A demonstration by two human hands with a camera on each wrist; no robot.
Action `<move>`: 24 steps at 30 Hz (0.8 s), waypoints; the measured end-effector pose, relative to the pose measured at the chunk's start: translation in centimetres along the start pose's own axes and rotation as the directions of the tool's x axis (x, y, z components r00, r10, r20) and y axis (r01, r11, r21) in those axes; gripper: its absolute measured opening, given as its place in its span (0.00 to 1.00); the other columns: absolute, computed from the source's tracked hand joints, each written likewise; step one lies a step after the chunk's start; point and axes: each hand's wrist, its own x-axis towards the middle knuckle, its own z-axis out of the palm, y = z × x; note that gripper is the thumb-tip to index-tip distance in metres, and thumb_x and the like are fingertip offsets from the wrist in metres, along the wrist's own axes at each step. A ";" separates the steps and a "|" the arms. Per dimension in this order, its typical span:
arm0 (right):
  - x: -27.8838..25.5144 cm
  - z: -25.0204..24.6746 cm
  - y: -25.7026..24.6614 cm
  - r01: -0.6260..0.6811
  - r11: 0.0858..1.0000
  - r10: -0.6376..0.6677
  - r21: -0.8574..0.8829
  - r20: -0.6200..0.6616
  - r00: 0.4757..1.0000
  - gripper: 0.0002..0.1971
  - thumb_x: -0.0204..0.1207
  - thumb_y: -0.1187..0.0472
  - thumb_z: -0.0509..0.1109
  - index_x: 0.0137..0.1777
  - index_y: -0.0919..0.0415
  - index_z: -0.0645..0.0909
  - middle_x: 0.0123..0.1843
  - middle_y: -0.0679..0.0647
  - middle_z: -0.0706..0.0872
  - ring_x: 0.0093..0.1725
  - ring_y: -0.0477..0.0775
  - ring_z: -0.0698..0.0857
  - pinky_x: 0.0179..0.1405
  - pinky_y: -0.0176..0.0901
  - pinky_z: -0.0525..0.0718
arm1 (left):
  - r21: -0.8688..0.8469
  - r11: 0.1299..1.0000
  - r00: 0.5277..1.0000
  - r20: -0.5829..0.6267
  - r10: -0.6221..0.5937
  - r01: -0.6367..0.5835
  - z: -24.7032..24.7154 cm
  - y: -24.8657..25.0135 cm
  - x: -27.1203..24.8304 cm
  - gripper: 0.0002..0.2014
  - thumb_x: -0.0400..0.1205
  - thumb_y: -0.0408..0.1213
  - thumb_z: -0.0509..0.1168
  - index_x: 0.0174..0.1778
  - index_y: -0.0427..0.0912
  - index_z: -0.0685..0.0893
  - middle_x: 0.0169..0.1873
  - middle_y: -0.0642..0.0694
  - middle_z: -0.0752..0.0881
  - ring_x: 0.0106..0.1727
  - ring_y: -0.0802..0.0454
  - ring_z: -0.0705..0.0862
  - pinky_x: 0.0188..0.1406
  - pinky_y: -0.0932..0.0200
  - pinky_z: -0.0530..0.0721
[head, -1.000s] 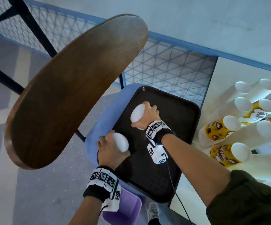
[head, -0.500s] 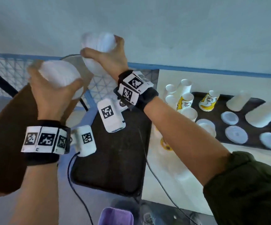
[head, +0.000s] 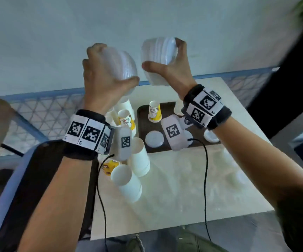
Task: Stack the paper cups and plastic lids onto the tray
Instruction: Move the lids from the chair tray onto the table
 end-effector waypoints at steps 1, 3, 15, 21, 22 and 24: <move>0.0 -2.3 1.8 -0.020 0.999 0.020 -0.033 -0.011 1.000 0.47 0.52 0.51 0.80 0.70 0.57 0.60 0.63 0.52 0.73 0.63 0.55 0.77 0.63 0.57 0.80 | -0.007 1.000 0.999 0.040 -0.011 0.011 2.3 0.7 -0.8 0.42 0.62 0.43 0.79 0.69 0.42 0.65 0.59 0.53 0.68 0.67 0.48 0.70 0.58 0.61 0.68; -0.2 -6.4 5.7 -0.080 0.992 0.078 -0.099 -0.031 0.997 0.46 0.56 0.55 0.83 0.71 0.58 0.59 0.63 0.52 0.73 0.64 0.56 0.77 0.63 0.58 0.80 | -0.025 0.999 0.992 0.122 -0.026 0.029 6.8 1.2 -2.7 0.43 0.59 0.46 0.78 0.69 0.43 0.66 0.58 0.51 0.68 0.65 0.46 0.71 0.57 0.60 0.70; -8.7 -15.0 25.2 -0.246 0.726 0.411 -0.642 0.118 0.904 0.46 0.54 0.54 0.83 0.70 0.59 0.62 0.65 0.62 0.71 0.65 0.63 0.72 0.57 0.43 0.68 | 0.375 0.912 0.800 0.489 -0.348 0.167 24.6 -6.0 -17.1 0.47 0.57 0.48 0.80 0.69 0.42 0.64 0.62 0.38 0.72 0.64 0.38 0.70 0.63 0.49 0.68; -9.4 -14.9 29.7 -0.246 0.610 0.544 -0.753 0.172 0.821 0.49 0.51 0.52 0.82 0.72 0.54 0.59 0.62 0.61 0.66 0.64 0.64 0.68 0.65 0.51 0.71 | 0.536 0.825 0.730 0.490 -0.476 0.178 26.5 -9.5 -20.1 0.45 0.58 0.50 0.77 0.69 0.48 0.62 0.63 0.42 0.70 0.64 0.42 0.69 0.58 0.53 0.72; -9.2 -14.7 30.2 -0.214 0.586 0.550 -0.782 0.189 0.814 0.50 0.50 0.51 0.82 0.72 0.53 0.58 0.63 0.60 0.65 0.63 0.64 0.68 0.66 0.53 0.72 | 0.551 0.816 0.723 0.490 -0.486 0.175 26.7 -9.7 -20.3 0.45 0.58 0.50 0.77 0.69 0.49 0.62 0.63 0.42 0.70 0.64 0.42 0.68 0.56 0.53 0.73; -8.6 -14.3 30.7 -0.145 0.533 0.556 -0.833 0.216 0.803 0.51 0.50 0.50 0.82 0.73 0.52 0.57 0.64 0.60 0.65 0.64 0.65 0.67 0.66 0.55 0.73 | 0.563 0.807 0.706 0.499 -0.503 0.176 27.2 -10.0 -20.6 0.44 0.59 0.47 0.77 0.69 0.51 0.61 0.61 0.43 0.69 0.62 0.42 0.68 0.55 0.53 0.74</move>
